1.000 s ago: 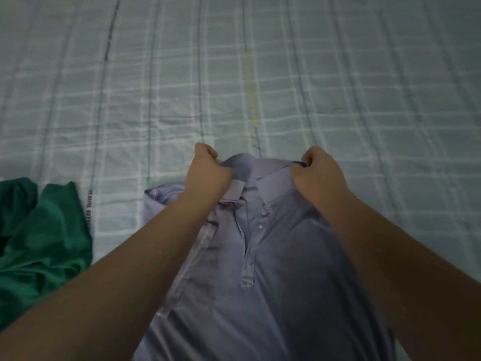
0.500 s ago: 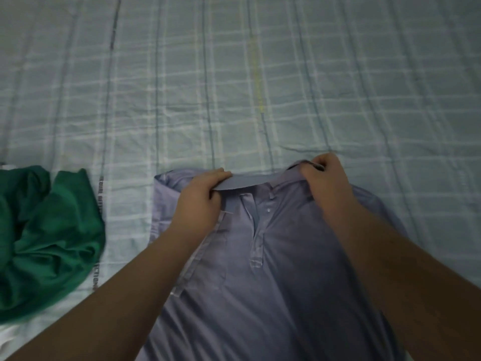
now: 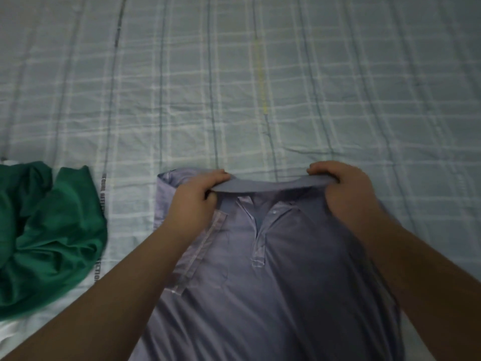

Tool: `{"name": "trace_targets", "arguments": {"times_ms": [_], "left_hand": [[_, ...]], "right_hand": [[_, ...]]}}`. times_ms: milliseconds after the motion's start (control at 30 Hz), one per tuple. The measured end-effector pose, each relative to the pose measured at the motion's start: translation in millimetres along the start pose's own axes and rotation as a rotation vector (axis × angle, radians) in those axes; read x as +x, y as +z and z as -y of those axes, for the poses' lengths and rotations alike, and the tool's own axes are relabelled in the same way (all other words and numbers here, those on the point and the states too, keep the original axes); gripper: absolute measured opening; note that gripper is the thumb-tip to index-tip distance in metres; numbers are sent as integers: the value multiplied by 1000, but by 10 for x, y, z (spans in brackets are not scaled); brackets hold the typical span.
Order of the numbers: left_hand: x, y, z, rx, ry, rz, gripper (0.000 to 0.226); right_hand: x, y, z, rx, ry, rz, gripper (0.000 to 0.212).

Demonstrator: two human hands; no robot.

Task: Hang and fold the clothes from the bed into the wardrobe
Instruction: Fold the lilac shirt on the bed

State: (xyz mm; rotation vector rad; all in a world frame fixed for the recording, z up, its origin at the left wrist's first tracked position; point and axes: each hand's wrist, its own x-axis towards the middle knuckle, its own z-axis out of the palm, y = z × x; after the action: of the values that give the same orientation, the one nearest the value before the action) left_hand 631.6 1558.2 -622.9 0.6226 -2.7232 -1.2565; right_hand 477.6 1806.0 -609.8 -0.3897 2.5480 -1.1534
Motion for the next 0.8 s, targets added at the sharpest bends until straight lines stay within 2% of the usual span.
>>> {"name": "trace_targets", "arguments": {"times_ms": [67,100,167,233,333,433,500,633,800], "left_hand": [[-86,-20,91,104,140,128,58],[-115,-19,129,167,188,197,60],[-148,8,184,280,225,305,63],[-182,47,222,403,208,366,67],[-261,93,243,639,182,374,73],[-341,188,128,617,226,251,76],[-392,332,66,638,254,236,72],[-422,494,95,782,124,331,81],[-429,575,-127,748,68,247,75]], "right_hand": [[-131,-120,-185,-302,-286,187,51],[-190,-160,-306,-437,-360,275,54],[-279,-182,-476,-599,-368,425,65],[-349,-145,-551,-676,-329,493,69],[-448,-59,-554,-767,-378,344,77],[-504,74,-518,-721,-394,157,72],[-568,193,-532,-762,-338,159,72],[-647,332,-646,-846,-265,226,75],[-698,118,-588,-561,-284,158,59]]}}
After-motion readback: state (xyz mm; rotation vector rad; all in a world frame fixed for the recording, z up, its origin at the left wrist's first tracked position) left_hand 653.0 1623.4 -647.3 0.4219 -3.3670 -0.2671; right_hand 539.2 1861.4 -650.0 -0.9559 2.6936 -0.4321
